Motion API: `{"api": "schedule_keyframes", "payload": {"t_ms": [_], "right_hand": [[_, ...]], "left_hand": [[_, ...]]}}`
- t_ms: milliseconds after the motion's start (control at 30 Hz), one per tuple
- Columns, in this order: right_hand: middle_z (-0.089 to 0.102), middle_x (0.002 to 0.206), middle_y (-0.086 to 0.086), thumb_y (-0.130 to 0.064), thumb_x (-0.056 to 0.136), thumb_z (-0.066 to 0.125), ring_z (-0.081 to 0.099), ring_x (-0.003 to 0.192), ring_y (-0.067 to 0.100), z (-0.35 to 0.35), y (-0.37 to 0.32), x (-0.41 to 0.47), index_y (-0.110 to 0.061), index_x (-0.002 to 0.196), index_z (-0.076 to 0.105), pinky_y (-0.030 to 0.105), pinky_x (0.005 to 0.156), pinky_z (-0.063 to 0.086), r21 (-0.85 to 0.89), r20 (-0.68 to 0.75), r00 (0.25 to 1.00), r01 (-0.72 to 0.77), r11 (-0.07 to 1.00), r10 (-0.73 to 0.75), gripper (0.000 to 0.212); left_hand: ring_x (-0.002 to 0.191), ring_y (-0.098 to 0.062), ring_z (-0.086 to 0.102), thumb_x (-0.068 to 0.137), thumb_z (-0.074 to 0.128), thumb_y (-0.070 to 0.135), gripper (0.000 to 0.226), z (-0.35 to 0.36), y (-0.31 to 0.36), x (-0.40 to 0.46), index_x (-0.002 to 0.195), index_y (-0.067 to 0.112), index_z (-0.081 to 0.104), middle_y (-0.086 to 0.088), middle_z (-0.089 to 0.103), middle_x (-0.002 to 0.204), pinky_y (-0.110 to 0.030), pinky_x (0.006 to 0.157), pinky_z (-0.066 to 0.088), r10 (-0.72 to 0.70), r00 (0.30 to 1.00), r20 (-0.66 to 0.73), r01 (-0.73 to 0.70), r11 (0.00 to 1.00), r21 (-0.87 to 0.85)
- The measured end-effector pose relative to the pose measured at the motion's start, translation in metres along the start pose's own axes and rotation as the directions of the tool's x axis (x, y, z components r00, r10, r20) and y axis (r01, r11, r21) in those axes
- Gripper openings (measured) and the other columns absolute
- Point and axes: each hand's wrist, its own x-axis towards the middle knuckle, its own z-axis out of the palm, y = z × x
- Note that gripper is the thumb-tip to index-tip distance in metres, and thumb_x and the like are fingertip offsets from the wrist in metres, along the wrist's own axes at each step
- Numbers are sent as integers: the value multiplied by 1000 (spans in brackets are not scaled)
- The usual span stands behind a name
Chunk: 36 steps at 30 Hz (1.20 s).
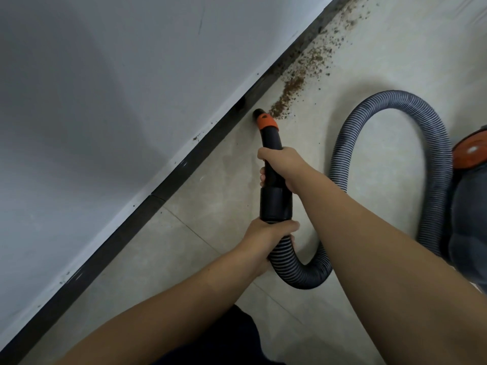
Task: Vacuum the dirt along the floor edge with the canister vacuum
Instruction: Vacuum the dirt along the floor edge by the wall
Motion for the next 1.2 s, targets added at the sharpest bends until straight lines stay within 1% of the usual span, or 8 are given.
{"api": "schedule_keyframes", "payload": {"t_ms": [100,267,433,567,700,833,1000,1200], "right_hand": [[54,58,12,-11,87,59,52,40,21,-6,2,0,-4,99,48,31,48,51,32,-36,999,-10,999,11,18],[53,61,12,-10,88,58,51,42,21,-31,15,-7,-6,92,48,30,48,52,109,-108,992,-52,993,64,12],[54,61,12,-10,88,58,52,41,20,-24,7,1,-6,93,48,31,49,52,106,-108,993,-32,994,44,12],[54,57,11,-11,86,59,52,37,20,2,-6,11,-3,102,47,32,50,52,70,-81,997,9,997,-3,21],[53,61,12,-11,88,58,52,42,21,-3,-9,12,-6,98,48,31,50,52,125,-88,996,-15,992,26,15],[54,65,12,-11,88,59,53,47,22,-26,-3,10,-7,95,49,31,51,53,177,-135,988,-45,983,70,13],[53,62,12,-10,88,59,52,43,22,-15,-11,16,-6,93,48,31,50,52,173,-109,993,-33,984,53,13],[52,61,13,-10,89,58,51,43,22,9,-24,24,-4,105,47,29,46,50,185,-74,997,-10,983,24,20]], "left_hand": [[51,-18,58,81,71,7,12,1,2,1,85,5,60,-8,60,63,-24,52,50,-19,1000,17,18,1000,25],[57,-19,59,80,71,9,19,13,-5,0,95,2,61,-8,61,66,-25,57,49,-76,995,72,67,991,114],[50,-16,58,82,69,6,15,9,6,3,93,1,60,-9,59,64,-21,48,49,-75,995,66,69,993,92],[49,-16,58,82,69,6,12,-9,18,6,88,2,59,-10,59,64,-22,49,50,-39,999,36,36,998,59],[51,-18,58,83,68,5,9,-12,27,8,84,3,59,-10,59,62,-23,52,50,-32,996,79,23,994,108],[50,-18,57,84,67,5,12,1,28,8,90,1,58,-10,58,61,-22,51,49,-53,989,139,27,982,186],[52,-19,58,83,69,6,11,-5,32,14,86,2,59,-10,59,62,-24,53,50,-40,995,93,23,985,171],[53,-19,59,82,69,6,10,-25,46,20,83,5,60,-10,60,61,-26,56,51,-11,999,41,5,988,153]]}}
